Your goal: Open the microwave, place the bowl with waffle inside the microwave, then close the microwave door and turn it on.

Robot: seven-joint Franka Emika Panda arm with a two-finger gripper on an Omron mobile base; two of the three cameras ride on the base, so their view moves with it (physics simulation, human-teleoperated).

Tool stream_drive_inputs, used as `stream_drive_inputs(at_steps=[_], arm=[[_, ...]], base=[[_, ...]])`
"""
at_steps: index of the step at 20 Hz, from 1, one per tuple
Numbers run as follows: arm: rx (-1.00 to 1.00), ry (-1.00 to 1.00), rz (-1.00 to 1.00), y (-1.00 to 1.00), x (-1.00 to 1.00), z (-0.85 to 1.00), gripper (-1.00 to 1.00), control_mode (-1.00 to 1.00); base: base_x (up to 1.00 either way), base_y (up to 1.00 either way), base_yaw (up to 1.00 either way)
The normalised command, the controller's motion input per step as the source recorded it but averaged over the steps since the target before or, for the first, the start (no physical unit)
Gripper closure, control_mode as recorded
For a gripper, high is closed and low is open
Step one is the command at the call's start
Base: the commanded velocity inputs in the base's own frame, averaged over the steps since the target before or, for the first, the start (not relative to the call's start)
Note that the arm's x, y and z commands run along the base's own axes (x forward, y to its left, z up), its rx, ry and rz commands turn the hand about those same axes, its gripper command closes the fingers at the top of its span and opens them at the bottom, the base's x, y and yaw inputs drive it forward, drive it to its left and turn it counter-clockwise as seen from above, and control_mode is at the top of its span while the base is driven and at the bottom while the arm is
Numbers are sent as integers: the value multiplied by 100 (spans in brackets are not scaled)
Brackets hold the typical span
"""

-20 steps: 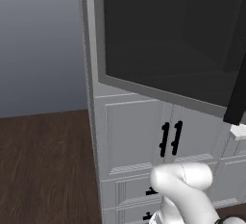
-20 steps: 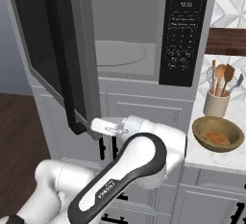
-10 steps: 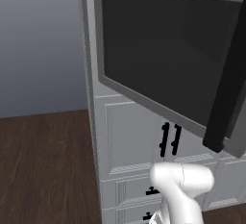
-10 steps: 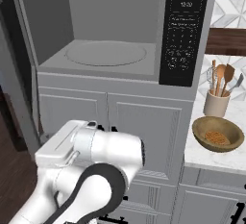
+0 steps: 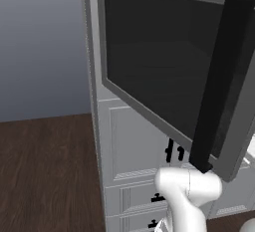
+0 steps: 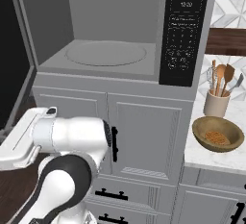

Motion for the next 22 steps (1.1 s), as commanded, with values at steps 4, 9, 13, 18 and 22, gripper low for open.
stream_drive_inputs(at_steps=[4,9,13,18,22], arm=[[0,-2,-26,66,-13,0,100,-100],[0,-1,-25,71,-21,0,100,-100],[0,0,-19,65,-21,0,100,-100],[0,0,-18,73,-9,-11,100,-100],[-2,0,-8,76,9,-20,100,-100]], base=[[0,0,0],[0,0,0],[0,0,0],[0,0,0],[0,0,0]])
